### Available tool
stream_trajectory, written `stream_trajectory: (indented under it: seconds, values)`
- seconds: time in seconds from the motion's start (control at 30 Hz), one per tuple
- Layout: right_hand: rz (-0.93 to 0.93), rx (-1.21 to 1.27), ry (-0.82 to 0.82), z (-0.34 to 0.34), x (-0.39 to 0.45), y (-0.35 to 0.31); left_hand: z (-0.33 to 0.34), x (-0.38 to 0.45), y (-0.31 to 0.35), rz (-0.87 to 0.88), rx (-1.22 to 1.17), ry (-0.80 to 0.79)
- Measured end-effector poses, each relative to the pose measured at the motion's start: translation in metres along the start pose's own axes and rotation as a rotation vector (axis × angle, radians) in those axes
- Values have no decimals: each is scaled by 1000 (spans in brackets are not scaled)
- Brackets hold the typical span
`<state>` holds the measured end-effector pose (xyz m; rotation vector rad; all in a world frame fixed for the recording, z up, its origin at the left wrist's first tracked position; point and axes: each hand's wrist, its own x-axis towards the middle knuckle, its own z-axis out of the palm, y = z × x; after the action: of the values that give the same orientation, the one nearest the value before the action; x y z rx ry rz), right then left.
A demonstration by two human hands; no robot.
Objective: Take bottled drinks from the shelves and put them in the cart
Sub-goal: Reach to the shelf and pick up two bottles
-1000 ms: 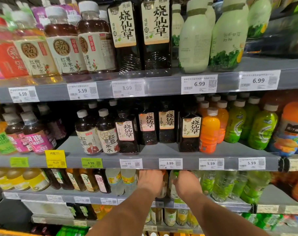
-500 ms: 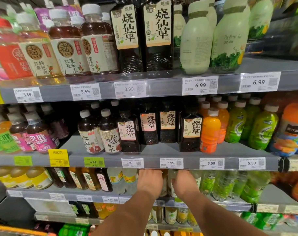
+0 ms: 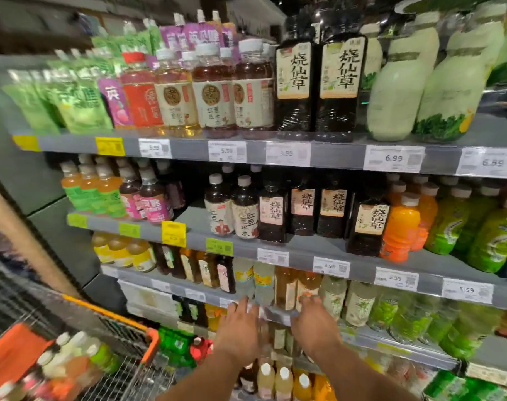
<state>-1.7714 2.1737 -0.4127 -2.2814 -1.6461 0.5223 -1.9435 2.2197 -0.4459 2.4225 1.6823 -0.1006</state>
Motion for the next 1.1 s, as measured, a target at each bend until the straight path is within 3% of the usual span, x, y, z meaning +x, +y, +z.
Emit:
stream_trajectory:
  seconds: [0.33,0.47,0.6,0.8,1.1]
  values:
    - [-599,-164,-296,92,-82,-160,10,-203,-154,-884,-251,30]
    - [-871,-206,-411,134,-142,-232,9,-280,-203,-1042,-140,52]
    - [-954,-210,-479,154,-176,-281,8,-329,-243,-1204,-266,184]
    - [-910,-193,-473,173,-157,-317,10,-327,-286,-1256,-415,192]
    - [-877,-239,-538,233,-110,-373,21,-258,-340,-1146,-700,303]
